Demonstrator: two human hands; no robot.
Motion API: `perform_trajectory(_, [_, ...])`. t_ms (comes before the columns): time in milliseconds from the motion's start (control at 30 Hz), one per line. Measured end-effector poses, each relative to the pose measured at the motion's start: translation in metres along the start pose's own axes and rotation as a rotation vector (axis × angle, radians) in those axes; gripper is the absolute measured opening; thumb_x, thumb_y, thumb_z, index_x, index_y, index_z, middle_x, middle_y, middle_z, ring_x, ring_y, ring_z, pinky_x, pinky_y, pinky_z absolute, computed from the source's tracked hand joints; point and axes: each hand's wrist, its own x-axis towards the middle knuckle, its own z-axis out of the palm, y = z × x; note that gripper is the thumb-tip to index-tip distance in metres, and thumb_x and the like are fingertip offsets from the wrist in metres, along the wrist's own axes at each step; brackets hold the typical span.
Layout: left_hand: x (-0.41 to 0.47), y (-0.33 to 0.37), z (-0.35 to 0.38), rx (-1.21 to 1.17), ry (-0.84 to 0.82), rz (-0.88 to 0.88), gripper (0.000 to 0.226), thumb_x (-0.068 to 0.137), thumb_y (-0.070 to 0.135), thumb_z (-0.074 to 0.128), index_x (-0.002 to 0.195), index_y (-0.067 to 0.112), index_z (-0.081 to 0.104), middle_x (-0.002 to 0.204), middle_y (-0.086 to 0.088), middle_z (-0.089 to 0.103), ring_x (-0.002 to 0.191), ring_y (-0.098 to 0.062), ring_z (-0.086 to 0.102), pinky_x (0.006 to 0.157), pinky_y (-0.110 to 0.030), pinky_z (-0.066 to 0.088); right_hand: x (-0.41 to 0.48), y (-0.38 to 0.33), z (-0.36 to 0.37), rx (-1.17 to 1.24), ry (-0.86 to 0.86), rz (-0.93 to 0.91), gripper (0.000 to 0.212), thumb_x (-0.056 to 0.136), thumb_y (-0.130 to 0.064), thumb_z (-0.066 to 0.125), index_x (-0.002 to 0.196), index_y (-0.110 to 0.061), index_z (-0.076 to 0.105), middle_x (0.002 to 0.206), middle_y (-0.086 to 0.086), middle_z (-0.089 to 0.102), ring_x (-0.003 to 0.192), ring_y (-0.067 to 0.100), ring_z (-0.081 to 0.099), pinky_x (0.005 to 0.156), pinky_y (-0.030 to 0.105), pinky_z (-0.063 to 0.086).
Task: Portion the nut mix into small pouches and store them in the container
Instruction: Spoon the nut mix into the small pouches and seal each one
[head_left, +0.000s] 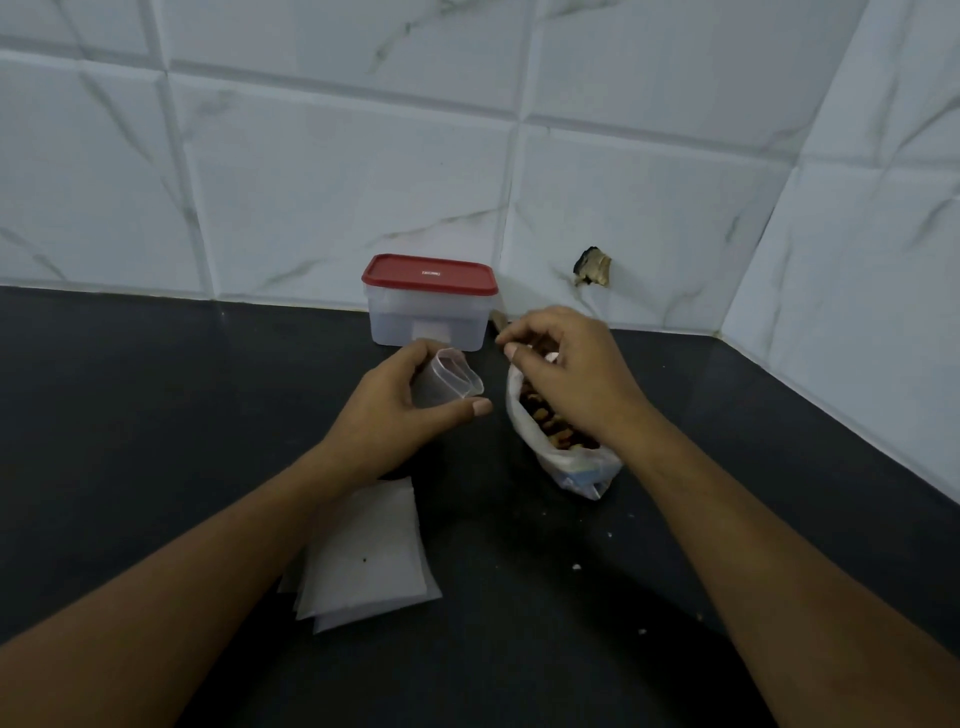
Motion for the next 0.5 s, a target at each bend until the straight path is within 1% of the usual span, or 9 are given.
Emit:
perform_trajectory(100, [0.006, -0.004, -0.003, -0.064, -0.01, -0.062, 0.068, 0.065, 0.062, 0.077, 0.124, 0.033, 0.059, 0.117, 0.014, 0.066, 0.106, -0.002, 0.065, 0.088, -0.023, 0.054, 0.031, 0.006, -0.009, -0.112, -0.001, 0.008, 0.015, 0.096, -0.015, 0.066, 0.101, -0.022, 0.077, 0.097, -0.011, 0.073, 0.09, 0.001, 0.066, 0.083, 0.026, 0.055])
perform_trajectory(167, [0.009, -0.007, -0.006, -0.08, -0.03, -0.098, 0.071, 0.065, 0.06, 0.078, 0.127, 0.032, 0.058, 0.119, 0.014, 0.065, 0.108, -0.005, 0.064, 0.088, -0.024, 0.053, 0.053, 0.015, -0.01, -0.21, -0.04, 0.057, 0.016, 0.096, -0.014, 0.064, 0.102, -0.022, 0.076, 0.098, -0.009, 0.073, 0.091, 0.005, 0.066, 0.083, 0.031, 0.057])
perform_trajectory(233, [0.009, -0.008, -0.007, -0.098, -0.045, -0.121, 0.072, 0.065, 0.059, 0.078, 0.128, 0.032, 0.057, 0.121, 0.013, 0.064, 0.11, -0.006, 0.064, 0.089, -0.024, 0.053, 0.074, 0.028, -0.006, -0.316, -0.151, 0.136, 0.018, 0.096, -0.015, 0.062, 0.107, -0.02, 0.075, 0.102, -0.006, 0.071, 0.094, 0.01, 0.066, 0.083, 0.033, 0.056])
perform_trajectory(300, [0.009, -0.009, -0.006, -0.121, -0.054, -0.129, 0.069, 0.066, 0.058, 0.078, 0.127, 0.033, 0.057, 0.12, 0.013, 0.065, 0.109, -0.004, 0.064, 0.09, -0.024, 0.053, 0.092, 0.041, 0.001, -0.413, -0.298, 0.204, 0.016, 0.098, -0.019, 0.062, 0.108, -0.02, 0.074, 0.107, -0.001, 0.071, 0.095, 0.014, 0.065, 0.078, 0.031, 0.051])
perform_trajectory(367, [0.01, -0.009, -0.005, -0.138, -0.057, -0.136, 0.066, 0.067, 0.057, 0.079, 0.125, 0.034, 0.057, 0.119, 0.012, 0.067, 0.108, -0.003, 0.065, 0.091, -0.023, 0.053, 0.106, 0.05, 0.013, -0.481, -0.45, 0.242, 0.014, 0.101, -0.026, 0.06, 0.104, -0.02, 0.072, 0.107, 0.004, 0.07, 0.092, 0.017, 0.062, 0.072, 0.029, 0.044])
perform_trajectory(400, [0.01, -0.01, -0.005, -0.146, -0.057, -0.136, 0.065, 0.067, 0.056, 0.08, 0.125, 0.034, 0.058, 0.119, 0.012, 0.068, 0.108, -0.003, 0.066, 0.091, -0.023, 0.053, 0.112, 0.053, 0.019, -0.506, -0.516, 0.251, 0.015, 0.102, -0.029, 0.057, 0.101, -0.019, 0.069, 0.106, 0.004, 0.068, 0.092, 0.018, 0.06, 0.072, 0.029, 0.042])
perform_trajectory(467, [0.01, -0.01, -0.005, -0.151, -0.059, -0.138, 0.063, 0.067, 0.056, 0.08, 0.123, 0.037, 0.058, 0.118, 0.013, 0.068, 0.107, -0.001, 0.066, 0.087, -0.02, 0.052, 0.12, 0.054, 0.032, -0.544, -0.615, 0.258, 0.018, 0.105, -0.031, 0.052, 0.101, -0.018, 0.065, 0.105, 0.004, 0.064, 0.098, 0.022, 0.059, 0.08, 0.032, 0.042])
perform_trajectory(500, [0.011, -0.01, -0.005, -0.146, -0.062, -0.138, 0.062, 0.067, 0.056, 0.079, 0.122, 0.038, 0.058, 0.118, 0.014, 0.068, 0.106, 0.001, 0.066, 0.085, -0.017, 0.051, 0.124, 0.056, 0.038, -0.556, -0.645, 0.264, 0.019, 0.106, -0.03, 0.05, 0.106, -0.017, 0.064, 0.107, 0.004, 0.063, 0.103, 0.023, 0.059, 0.086, 0.033, 0.042])
